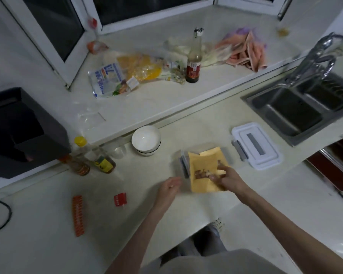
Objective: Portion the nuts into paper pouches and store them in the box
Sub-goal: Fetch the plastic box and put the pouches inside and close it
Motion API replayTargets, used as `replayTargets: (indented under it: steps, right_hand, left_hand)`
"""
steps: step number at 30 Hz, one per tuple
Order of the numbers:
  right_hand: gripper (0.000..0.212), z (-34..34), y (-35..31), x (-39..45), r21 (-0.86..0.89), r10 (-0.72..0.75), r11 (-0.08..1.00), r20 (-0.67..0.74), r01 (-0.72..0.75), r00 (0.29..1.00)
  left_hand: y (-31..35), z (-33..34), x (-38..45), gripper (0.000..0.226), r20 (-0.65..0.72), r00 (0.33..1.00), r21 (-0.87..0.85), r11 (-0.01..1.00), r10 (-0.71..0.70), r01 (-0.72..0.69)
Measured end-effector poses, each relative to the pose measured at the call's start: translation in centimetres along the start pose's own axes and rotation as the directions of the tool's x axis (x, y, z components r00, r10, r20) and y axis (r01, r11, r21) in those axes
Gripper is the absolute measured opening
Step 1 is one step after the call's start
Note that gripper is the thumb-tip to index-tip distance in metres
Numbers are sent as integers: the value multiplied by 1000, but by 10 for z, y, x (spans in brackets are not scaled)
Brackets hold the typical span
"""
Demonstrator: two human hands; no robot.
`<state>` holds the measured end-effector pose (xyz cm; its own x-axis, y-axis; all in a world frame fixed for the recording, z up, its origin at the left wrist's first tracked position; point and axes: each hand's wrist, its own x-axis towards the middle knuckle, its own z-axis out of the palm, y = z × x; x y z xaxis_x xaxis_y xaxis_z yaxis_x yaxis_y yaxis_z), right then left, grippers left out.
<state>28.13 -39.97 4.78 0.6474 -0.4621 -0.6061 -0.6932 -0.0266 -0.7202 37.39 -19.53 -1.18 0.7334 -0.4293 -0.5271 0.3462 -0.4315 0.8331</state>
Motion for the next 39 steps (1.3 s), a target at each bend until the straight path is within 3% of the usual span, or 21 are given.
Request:
replayTargets:
  steps: [5, 10, 12, 17, 20, 26, 31, 36, 39]
  right_hand:
    - [35, -48, -1, 32, 17, 50, 999, -182, -48, 982]
    - [20, -67, -9, 46, 47, 128, 991, -25, -126, 991]
    - [18, -72, -14, 51, -19, 125, 992, 28, -124, 992]
    - [45, -83, -14, 72, -129, 79, 989, 39, -73, 996]
    - [49, -90, -11, 82, -174, 48, 984, 31, -42, 998]
    - [19, -116, 4, 100, -61, -17, 998, -119, 10, 993]
    - [17, -164, 25, 124, -80, -21, 997, -232, 2, 973]
    - [24, -201, 53, 161, -160, 12, 985, -328, -68, 945]
    - [22, -209, 58, 180, -246, 1, 966, -304, -80, 953]
  left_hand:
    - [34, 16, 11, 31, -59, 997, 32, 999, 43, -41]
    - [47, 33, 15, 39, -36, 999, 136, 991, 1, 4]
    - [51, 42, 17, 40, -13, 1000, 169, 986, -2, 4]
    - [57, 57, 25, 39, -120, 992, 173, 983, -42, 63]
    - [59, 62, 34, 29, -189, 981, 222, 972, -39, 82]
    - [61, 65, 45, 64, -188, 978, 315, 937, -92, 149]
    - [58, 70, 49, 37, -259, 958, 285, 938, -121, 196]
    - [56, 67, 52, 53, -262, 954, 279, 934, -147, 221]
    - [53, 69, 54, 54, -300, 940, 267, 932, -162, 246]
